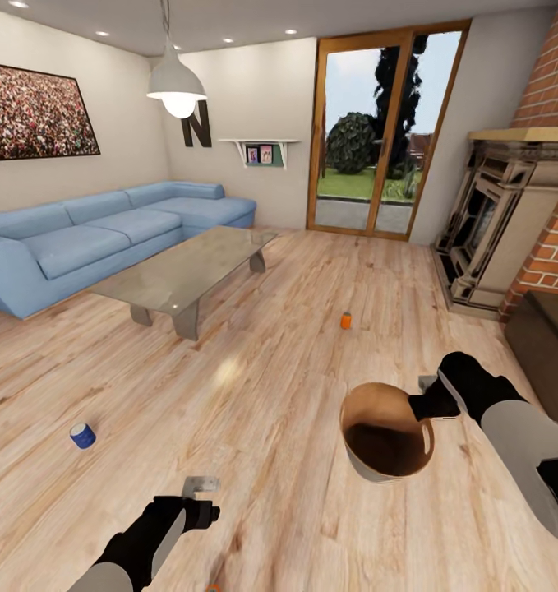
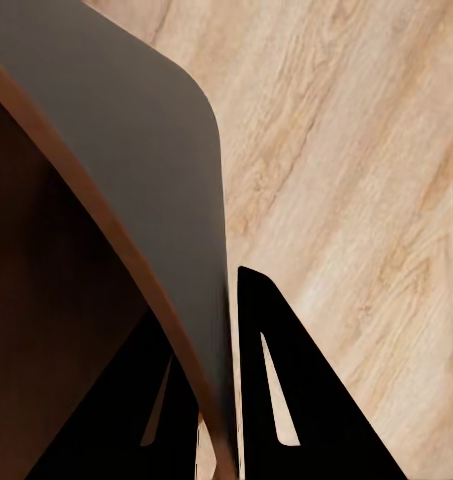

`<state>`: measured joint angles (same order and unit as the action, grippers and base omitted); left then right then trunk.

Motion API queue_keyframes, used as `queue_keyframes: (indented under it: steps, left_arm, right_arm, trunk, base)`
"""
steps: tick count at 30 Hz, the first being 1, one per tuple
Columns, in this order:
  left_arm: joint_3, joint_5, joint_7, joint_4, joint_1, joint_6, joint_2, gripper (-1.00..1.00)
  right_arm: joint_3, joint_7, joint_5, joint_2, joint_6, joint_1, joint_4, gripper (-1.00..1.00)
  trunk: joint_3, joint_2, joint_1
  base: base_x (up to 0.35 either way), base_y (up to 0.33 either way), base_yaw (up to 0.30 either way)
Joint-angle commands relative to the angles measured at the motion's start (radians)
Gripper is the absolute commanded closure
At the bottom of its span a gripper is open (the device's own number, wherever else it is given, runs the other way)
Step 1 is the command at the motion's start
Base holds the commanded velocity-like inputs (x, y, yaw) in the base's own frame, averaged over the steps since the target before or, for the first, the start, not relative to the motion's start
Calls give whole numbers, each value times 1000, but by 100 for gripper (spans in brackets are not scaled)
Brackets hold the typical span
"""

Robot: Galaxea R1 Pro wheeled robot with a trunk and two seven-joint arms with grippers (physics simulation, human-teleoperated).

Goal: Put the three can of soda from the living room inside the tash can in the kitchen.

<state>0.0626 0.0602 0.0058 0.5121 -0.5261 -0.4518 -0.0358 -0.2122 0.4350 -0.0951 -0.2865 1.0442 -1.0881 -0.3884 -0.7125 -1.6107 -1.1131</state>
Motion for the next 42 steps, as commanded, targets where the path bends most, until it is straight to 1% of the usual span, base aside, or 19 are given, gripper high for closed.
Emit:
queue_keyframes:
  steps: [1,5,11,13,21,38,42]
  left_arm:
    - [0,0,0,-2,0,1,0,-100]
    - [0,0,0,-6,0,10,0,-100]
    - [1,-1,1,-8,1,57,0,-100]
    - [8,-2,1,-9,1,69,1,-100]
    - [40,0,6,-9,2,77,1,-100]
    - [46,-2,8,-10,2,76,1,-100]
    - [55,-1,9,-25,2,79,1,-100]
  right_arm:
    - [2,2,17,-2,3,-8,0,100]
    - [2,2,20,-7,3,-33,3,100]
    - [2,2,24,-7,3,-43,11,100]
    - [0,3,25,-4,3,-43,14,100]
    - [0,8,26,2,3,-37,15,100]
    - [-2,3,25,7,3,-36,10,100]
    - [-2,3,25,7,3,-36,9,100]
  trunk:
    - [-3,-7,-4]
    - [-18,-35,-19]
    - [-44,-77,-42]
    - [-54,-91,-50]
    - [-91,-147,-81]
    - [-171,-266,-146]
    - [-189,-294,-161]
  base:
    - [0,0,0]
    - [0,0,0]
    - [0,0,0]
    - [0,0,0]
    - [0,0,0]
    - [0,0,0]
    - [0,0,0]
